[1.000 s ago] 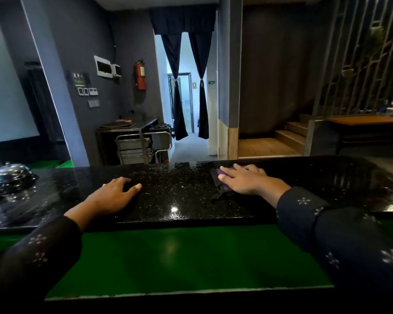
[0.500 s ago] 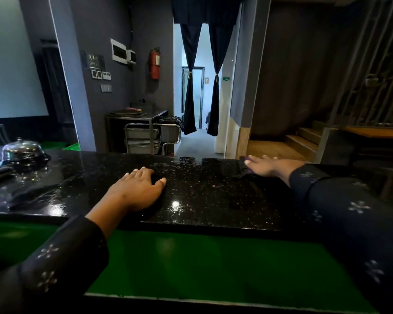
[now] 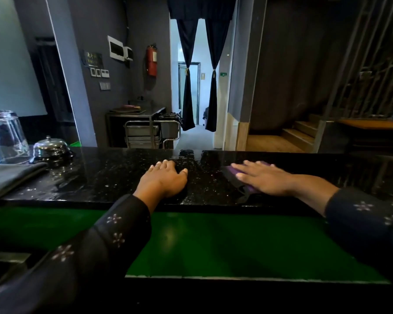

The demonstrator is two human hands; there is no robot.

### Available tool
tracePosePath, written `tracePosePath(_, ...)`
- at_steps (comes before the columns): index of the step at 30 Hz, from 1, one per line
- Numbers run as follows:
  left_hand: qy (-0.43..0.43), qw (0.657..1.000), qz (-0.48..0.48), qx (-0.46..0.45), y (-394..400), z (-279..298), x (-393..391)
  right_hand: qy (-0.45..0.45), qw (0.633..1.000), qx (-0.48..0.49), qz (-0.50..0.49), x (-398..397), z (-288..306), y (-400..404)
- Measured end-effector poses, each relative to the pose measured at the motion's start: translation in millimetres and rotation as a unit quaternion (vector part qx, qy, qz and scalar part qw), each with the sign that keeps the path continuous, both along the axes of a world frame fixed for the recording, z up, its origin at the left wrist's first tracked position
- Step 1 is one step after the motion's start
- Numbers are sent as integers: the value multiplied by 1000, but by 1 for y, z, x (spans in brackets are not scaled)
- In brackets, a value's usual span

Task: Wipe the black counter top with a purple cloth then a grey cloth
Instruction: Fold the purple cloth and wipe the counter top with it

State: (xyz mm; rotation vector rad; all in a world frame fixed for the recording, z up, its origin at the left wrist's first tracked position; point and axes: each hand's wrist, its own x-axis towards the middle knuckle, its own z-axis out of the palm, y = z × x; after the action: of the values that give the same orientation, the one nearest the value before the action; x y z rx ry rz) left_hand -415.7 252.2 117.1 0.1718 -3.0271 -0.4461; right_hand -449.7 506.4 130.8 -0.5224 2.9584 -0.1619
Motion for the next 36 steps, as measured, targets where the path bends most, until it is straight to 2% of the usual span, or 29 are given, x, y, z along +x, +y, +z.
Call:
tracePosePath(3, 4, 1000, -2, -7, 1, -1, 1, 3, 994, 5, -106, 7, 3, 26)
tracePosePath(7, 6, 1000, -8, 6, 1, 0, 3, 19, 981, 13, -190, 17, 1, -5)
tracePosePath(10, 26, 998, -16, 51, -3, 3, 6, 28, 993, 6, -117, 40, -1, -58)
tracePosePath(13, 68, 979, -41, 186, -7, 11, 15, 29, 999, -2, -36, 65, -8, -93)
tracePosePath(15, 95, 968, -48, 228, -18, 18, 26, 24, 999, -14, -23, 74, -8, -92)
tracePosePath(17, 100, 975, -40, 194, -41, 25, 40, 27, 999, -14, -38, 77, -7, -77)
tracePosePath(20, 88, 993, -9, 83, -94, 25, 58, 27, 995, -11, -98, 69, -5, -56)
tracePosePath(24, 57, 997, 49, -11, -146, 11, 89, 13, 990, -5, -138, 57, -2, -59)
tracePosePath(28, 45, 996, 57, -47, -151, 0, 102, 20, 988, -8, -155, 54, 0, -94)
tracePosePath(36, 47, 996, 60, -49, -155, -3, 97, 95, 992, -66, -46, 88, -6, -207)
